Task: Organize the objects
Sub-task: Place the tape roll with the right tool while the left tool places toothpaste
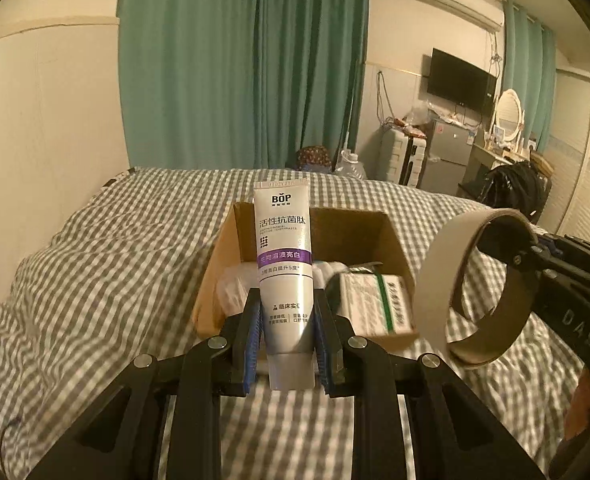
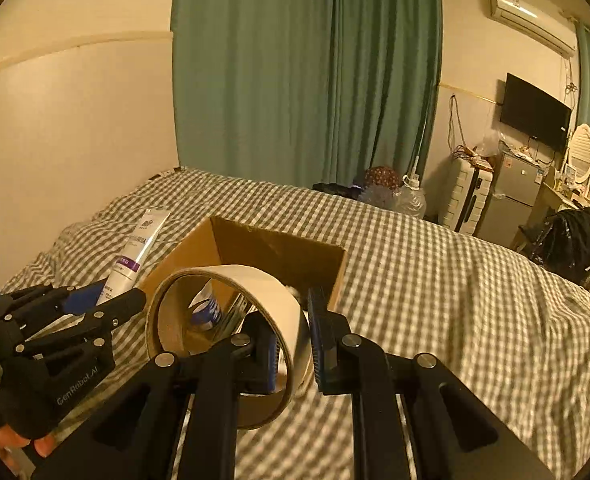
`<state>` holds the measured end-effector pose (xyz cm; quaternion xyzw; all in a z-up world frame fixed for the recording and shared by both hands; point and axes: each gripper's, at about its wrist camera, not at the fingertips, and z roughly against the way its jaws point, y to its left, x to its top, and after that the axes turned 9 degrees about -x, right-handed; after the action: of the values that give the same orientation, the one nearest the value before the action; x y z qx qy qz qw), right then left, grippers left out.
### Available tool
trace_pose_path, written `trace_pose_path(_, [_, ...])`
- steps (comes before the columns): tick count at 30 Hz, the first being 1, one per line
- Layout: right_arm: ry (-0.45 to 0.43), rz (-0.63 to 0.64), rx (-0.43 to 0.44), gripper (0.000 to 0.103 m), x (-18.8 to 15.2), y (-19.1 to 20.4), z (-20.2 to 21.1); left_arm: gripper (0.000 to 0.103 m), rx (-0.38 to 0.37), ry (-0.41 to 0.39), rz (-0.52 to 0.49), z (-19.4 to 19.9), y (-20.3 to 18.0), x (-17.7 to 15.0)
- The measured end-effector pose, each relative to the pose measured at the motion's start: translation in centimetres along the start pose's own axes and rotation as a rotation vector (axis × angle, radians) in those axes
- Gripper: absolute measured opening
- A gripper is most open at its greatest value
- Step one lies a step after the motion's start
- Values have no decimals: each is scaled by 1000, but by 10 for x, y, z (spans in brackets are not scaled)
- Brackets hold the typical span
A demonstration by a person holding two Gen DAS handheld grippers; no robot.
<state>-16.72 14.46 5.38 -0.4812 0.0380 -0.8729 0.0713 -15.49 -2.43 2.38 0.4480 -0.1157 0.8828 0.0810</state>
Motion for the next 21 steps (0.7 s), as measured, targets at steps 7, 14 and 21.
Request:
trace_pose_path(7, [49, -45, 24, 12, 26, 0, -83, 23, -10, 34, -26, -63, 10, 11])
trace_pose_path(14, [86, -46, -1, 13, 33, 3, -151, 24, -31, 89, 11, -111, 23, 8])
trace_pose_path(21, [126, -91, 11, 71, 18, 6, -166, 51, -31, 113, 15, -116, 24, 3])
